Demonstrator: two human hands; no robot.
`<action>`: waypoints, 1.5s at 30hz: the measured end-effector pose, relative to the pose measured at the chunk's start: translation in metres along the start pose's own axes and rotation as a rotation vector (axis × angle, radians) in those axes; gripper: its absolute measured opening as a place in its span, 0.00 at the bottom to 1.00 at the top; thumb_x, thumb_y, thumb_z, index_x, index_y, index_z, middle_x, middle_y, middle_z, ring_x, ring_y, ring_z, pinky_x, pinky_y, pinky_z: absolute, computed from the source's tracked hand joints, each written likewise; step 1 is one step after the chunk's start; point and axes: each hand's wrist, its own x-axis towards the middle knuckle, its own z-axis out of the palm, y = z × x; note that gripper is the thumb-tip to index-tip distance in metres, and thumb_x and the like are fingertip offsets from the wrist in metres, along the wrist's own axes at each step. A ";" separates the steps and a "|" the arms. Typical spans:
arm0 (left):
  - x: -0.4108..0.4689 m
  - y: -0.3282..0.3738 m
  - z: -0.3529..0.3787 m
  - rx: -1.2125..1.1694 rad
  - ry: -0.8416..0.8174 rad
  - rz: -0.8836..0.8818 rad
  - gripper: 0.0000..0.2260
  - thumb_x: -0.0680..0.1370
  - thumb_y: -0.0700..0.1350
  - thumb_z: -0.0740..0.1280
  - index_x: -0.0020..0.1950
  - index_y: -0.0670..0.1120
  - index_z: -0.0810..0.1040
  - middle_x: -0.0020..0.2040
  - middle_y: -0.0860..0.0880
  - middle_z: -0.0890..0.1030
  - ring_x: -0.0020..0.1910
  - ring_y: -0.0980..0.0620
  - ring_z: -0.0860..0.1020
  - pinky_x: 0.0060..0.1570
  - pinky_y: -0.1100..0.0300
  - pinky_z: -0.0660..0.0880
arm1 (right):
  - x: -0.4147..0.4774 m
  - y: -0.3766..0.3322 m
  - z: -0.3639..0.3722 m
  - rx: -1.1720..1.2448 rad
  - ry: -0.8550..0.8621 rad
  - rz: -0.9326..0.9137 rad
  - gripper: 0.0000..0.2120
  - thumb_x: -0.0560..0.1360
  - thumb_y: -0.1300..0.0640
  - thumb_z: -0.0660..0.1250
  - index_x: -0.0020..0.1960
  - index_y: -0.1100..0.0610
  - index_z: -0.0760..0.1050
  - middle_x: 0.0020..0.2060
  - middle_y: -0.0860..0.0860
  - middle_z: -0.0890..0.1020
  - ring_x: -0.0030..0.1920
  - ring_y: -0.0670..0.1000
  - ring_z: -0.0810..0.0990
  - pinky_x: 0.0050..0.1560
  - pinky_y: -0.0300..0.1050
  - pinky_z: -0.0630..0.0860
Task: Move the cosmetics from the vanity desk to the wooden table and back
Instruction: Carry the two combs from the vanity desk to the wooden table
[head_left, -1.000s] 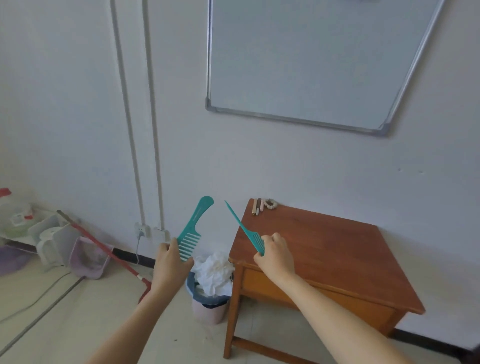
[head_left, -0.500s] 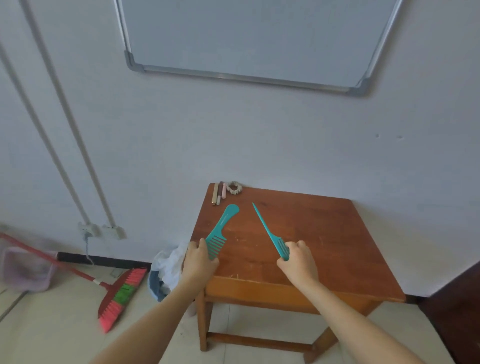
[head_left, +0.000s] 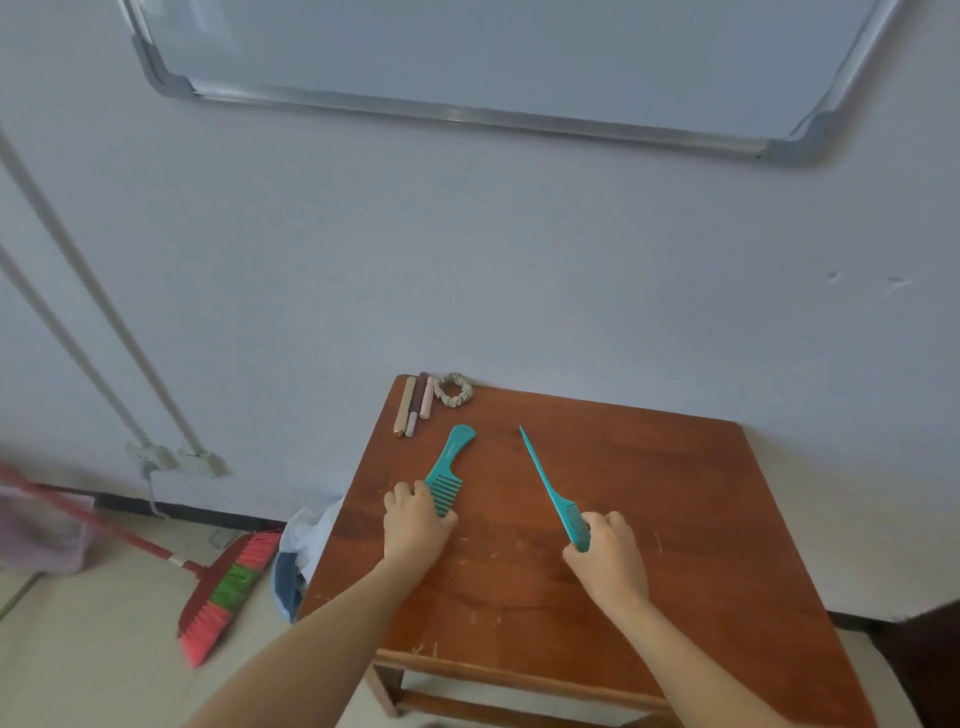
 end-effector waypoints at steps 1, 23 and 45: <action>0.009 0.005 0.001 0.000 0.003 0.002 0.24 0.75 0.52 0.63 0.67 0.43 0.64 0.63 0.45 0.68 0.62 0.48 0.66 0.61 0.55 0.71 | 0.006 -0.002 0.001 0.000 0.001 0.011 0.17 0.74 0.54 0.65 0.62 0.55 0.71 0.52 0.50 0.72 0.53 0.48 0.72 0.40 0.36 0.69; 0.082 0.028 0.031 0.204 0.089 0.067 0.25 0.60 0.56 0.76 0.47 0.40 0.78 0.43 0.41 0.79 0.45 0.41 0.77 0.43 0.49 0.74 | 0.080 -0.041 0.028 -0.011 -0.036 0.172 0.18 0.75 0.53 0.64 0.63 0.55 0.69 0.56 0.50 0.72 0.58 0.48 0.71 0.47 0.36 0.71; 0.070 -0.076 -0.019 0.410 -0.061 0.279 0.21 0.71 0.57 0.53 0.51 0.54 0.82 0.52 0.55 0.82 0.51 0.54 0.81 0.46 0.59 0.78 | 0.119 -0.134 0.071 0.134 -0.162 0.287 0.15 0.75 0.52 0.64 0.57 0.58 0.73 0.55 0.54 0.76 0.54 0.55 0.77 0.45 0.45 0.76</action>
